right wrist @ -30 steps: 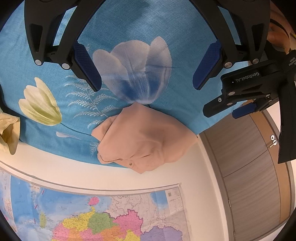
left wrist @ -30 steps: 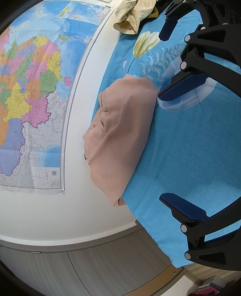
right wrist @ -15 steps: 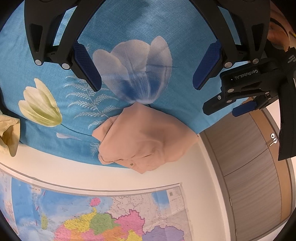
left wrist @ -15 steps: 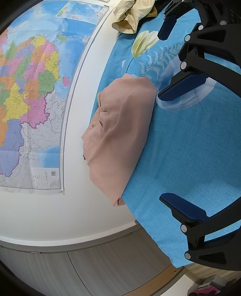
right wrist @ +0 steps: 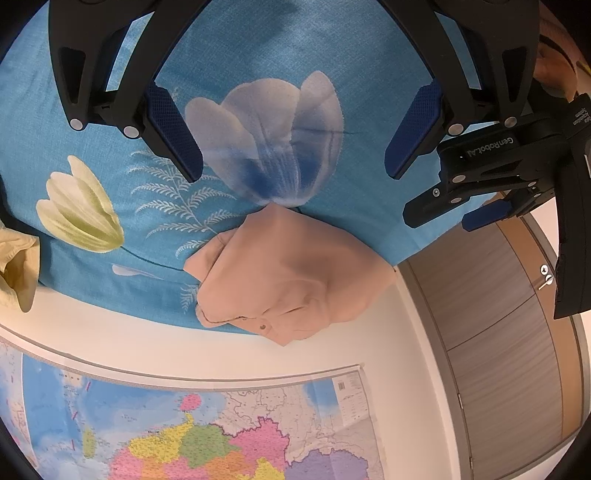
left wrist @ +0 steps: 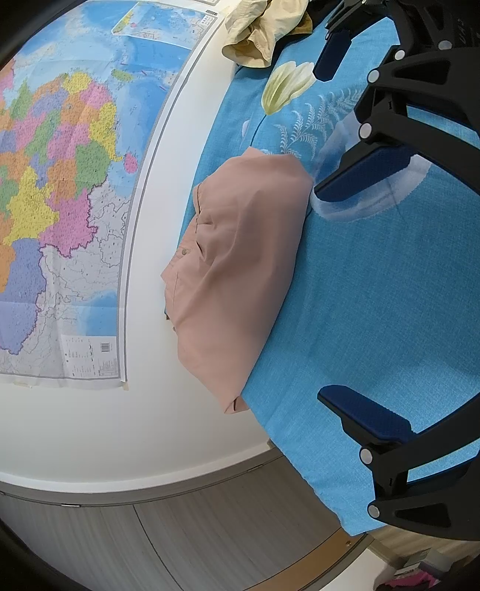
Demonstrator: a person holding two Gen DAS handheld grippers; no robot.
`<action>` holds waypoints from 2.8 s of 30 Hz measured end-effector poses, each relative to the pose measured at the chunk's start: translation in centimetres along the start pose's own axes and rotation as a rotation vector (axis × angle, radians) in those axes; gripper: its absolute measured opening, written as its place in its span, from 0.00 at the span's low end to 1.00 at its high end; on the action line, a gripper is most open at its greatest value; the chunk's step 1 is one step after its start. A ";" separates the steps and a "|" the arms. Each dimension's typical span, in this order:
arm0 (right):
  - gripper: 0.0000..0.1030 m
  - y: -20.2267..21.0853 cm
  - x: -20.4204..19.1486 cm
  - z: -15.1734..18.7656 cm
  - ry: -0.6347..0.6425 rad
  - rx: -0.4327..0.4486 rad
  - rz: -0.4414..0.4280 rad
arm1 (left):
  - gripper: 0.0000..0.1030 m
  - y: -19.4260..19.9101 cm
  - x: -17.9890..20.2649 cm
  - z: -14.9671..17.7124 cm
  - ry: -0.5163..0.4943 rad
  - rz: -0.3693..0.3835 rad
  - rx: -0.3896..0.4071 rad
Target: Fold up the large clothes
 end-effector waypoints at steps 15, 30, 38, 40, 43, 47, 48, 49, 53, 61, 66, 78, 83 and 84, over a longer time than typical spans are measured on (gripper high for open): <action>0.95 0.0 0.0 -0.1 0.001 0.005 0.003 | 0.93 -0.2 0.4 -0.1 0.001 0.003 -0.002; 0.95 -0.1 0.0 0.0 -0.005 -0.001 0.001 | 0.93 -0.4 0.2 -0.1 -0.001 -0.004 -0.009; 0.95 -0.1 0.2 0.2 -0.015 -0.003 0.002 | 0.93 -0.6 0.3 0.1 -0.005 -0.006 -0.017; 0.95 -0.1 0.1 0.3 -0.016 -0.002 0.001 | 0.93 -0.4 0.3 0.2 -0.005 -0.007 -0.017; 0.95 -0.1 0.1 0.3 -0.014 -0.003 -0.001 | 0.93 -0.4 0.3 0.2 -0.005 -0.006 -0.017; 0.95 -0.1 0.1 0.3 -0.019 -0.006 0.000 | 0.93 -0.3 0.4 0.2 -0.004 -0.007 -0.019; 0.95 -0.1 0.1 0.3 -0.020 -0.007 -0.001 | 0.93 -0.3 0.3 0.2 -0.004 -0.007 -0.020; 0.95 -0.1 0.1 0.3 -0.021 -0.007 -0.001 | 0.93 -0.3 0.4 0.2 -0.004 -0.006 -0.021; 0.95 -0.1 0.2 0.3 -0.020 -0.008 -0.002 | 0.93 -0.3 0.4 0.2 -0.004 -0.006 -0.021; 0.95 -0.1 0.2 0.3 -0.024 -0.007 0.003 | 0.93 -0.4 0.5 0.4 -0.006 -0.004 -0.024; 0.95 -0.1 0.1 0.3 -0.027 -0.008 0.002 | 0.93 -0.4 0.5 0.4 -0.005 -0.005 -0.025; 0.95 0.0 0.2 0.3 -0.027 -0.008 0.002 | 0.93 -0.4 0.4 0.4 -0.004 -0.006 -0.027; 0.95 -0.1 0.2 0.3 -0.029 -0.010 0.005 | 0.93 -0.5 0.4 0.5 -0.006 -0.006 -0.029; 0.95 -0.1 0.2 0.3 -0.030 -0.011 0.004 | 0.93 -0.5 0.4 0.5 -0.005 -0.005 -0.030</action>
Point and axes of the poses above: each gripper's, at about its wrist camera, not at the fingertips, and y roughly against the way its jaws point, x to its right, z to its underside, the point moved 8 cm from there along -y, roughly the way its jaws point, and after that the axes turned 15 degrees about x, right-handed, at the moved point
